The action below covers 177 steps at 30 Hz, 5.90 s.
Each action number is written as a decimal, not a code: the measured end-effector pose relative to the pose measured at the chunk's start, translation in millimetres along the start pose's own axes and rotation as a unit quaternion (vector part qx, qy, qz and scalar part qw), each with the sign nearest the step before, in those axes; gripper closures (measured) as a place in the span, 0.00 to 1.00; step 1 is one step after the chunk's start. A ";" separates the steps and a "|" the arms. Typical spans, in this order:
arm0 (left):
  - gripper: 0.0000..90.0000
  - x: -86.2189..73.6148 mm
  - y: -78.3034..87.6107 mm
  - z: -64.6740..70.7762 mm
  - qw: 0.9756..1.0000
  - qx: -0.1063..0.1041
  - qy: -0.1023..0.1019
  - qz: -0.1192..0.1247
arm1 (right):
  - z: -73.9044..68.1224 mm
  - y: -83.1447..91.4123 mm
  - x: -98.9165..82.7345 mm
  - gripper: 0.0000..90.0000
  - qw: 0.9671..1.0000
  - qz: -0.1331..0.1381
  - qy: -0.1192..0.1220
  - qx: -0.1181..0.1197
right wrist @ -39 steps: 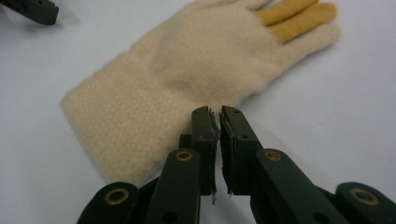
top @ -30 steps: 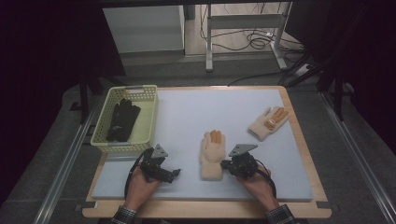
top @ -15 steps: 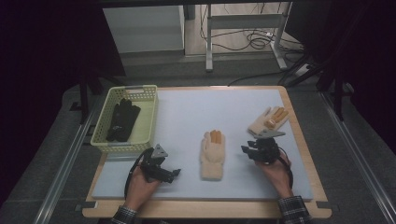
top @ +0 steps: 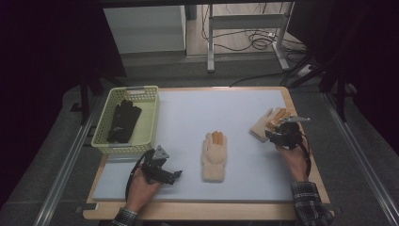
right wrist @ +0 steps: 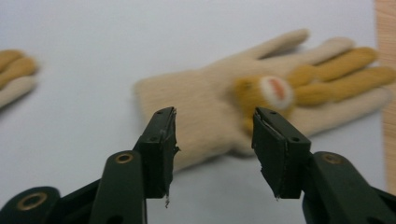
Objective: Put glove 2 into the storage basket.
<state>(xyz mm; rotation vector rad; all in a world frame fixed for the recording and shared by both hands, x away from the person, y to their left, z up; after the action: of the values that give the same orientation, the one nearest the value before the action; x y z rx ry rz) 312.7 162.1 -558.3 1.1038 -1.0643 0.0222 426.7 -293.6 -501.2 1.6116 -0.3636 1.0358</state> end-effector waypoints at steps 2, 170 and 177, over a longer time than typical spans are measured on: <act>0.00 0.0 0.0 0.0 1.000 0.000 0.000 0.000 | 7.1 -4.5 1.9 0.51 1.000 0.001 -0.009 -0.010; 0.00 -0.1 0.0 0.0 1.000 0.000 0.000 -0.001 | -218.2 -39.8 -16.4 0.93 0.951 -0.020 0.192 0.242; 0.00 0.1 0.0 0.3 1.000 0.002 -0.001 -0.003 | -216.4 -33.7 -18.2 0.88 0.951 -0.019 0.197 0.237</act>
<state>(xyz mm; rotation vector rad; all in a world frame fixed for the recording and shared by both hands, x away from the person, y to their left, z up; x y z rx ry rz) 312.5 161.9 -558.2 1.1101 -1.0630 0.0189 347.4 -92.4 -540.2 1.7636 0.2035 1.4573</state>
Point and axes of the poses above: each handheld gripper's, and its own axes: y roughly backward along the jaws, x roughly out of its top, z roughly to its right, the point moved 1 cm from there along -y, roughly forward along the jaws, and after that the axes turned 1 degree about z, right-handed, at the moved point
